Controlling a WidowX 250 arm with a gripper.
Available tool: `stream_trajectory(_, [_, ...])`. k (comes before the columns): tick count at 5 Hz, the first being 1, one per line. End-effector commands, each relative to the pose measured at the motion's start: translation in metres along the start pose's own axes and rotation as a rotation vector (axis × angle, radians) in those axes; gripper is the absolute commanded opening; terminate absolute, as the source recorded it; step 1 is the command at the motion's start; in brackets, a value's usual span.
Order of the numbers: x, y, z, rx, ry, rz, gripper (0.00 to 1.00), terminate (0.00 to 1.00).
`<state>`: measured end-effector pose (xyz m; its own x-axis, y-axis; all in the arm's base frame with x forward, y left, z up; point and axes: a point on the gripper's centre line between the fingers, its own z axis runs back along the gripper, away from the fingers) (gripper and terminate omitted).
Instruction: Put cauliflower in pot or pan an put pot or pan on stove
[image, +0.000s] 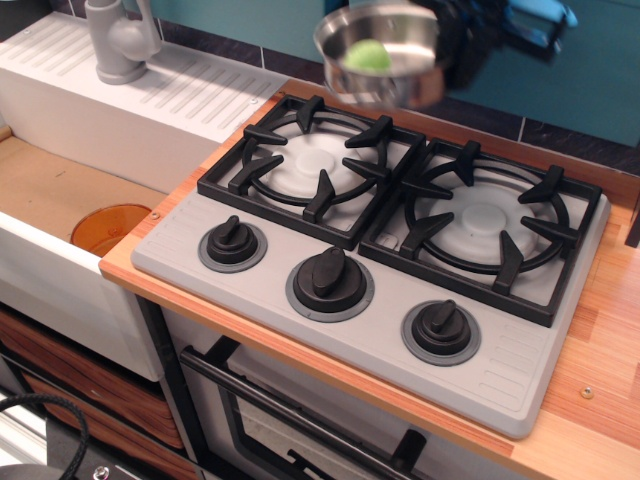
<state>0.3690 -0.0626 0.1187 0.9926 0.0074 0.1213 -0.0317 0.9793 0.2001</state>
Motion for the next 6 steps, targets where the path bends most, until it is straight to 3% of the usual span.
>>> stream_trajectory(1, [-0.005, -0.030, -0.006, -0.028, -0.057, 0.036, 0.00, 0.00])
stream_trajectory(4, [-0.008, -0.066, -0.035, -0.045, -0.119, 0.073, 0.00, 0.00])
stream_trajectory(5, [-0.006, -0.069, -0.038, -0.051, -0.126, 0.062, 1.00, 0.00])
stream_trajectory(6, [-0.006, -0.066, -0.034, -0.053, -0.118, 0.057, 1.00, 0.00])
